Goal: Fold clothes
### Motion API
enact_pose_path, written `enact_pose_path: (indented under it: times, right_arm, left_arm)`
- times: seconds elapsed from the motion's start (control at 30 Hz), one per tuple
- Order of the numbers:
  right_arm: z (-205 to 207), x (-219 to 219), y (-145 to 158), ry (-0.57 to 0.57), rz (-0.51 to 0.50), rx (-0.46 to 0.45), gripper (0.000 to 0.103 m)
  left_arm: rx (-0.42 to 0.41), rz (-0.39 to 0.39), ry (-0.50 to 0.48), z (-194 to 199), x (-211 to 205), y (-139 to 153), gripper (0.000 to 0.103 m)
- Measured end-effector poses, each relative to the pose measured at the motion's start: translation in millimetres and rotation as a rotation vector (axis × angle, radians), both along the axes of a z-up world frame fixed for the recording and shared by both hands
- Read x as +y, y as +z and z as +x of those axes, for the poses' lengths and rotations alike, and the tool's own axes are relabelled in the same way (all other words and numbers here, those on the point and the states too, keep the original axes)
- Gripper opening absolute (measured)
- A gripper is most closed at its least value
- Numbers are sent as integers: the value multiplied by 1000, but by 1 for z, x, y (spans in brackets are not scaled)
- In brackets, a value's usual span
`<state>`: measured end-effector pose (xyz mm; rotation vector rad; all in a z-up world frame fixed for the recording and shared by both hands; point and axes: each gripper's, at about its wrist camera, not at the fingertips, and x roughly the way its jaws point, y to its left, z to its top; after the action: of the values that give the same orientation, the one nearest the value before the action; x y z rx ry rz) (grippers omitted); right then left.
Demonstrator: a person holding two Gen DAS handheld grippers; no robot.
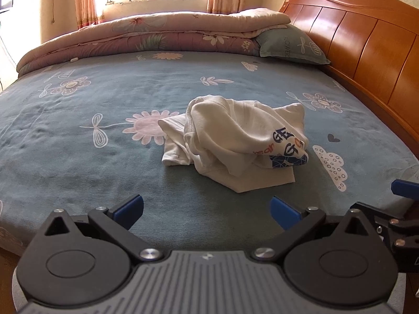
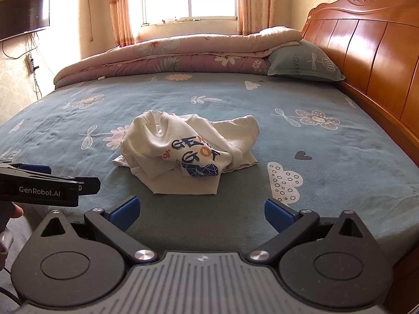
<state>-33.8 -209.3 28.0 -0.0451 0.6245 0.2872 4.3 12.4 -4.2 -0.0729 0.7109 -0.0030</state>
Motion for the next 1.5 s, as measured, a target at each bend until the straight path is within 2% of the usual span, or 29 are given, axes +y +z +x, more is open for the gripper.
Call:
enact_pose_path:
  times: [0.1, 0.53, 1.5]
  right_arm:
    - [2, 0, -1, -6, 2, 3, 103]
    - [1, -1, -2, -13, 7, 6, 103]
    - [2, -3, -4, -23, 4, 22, 103]
  left_arm:
    - [-16, 6, 4, -1, -1, 0, 103]
    - [19, -16, 15, 0, 3, -2, 103]
    - [15, 16, -6, -1, -5, -1, 103]
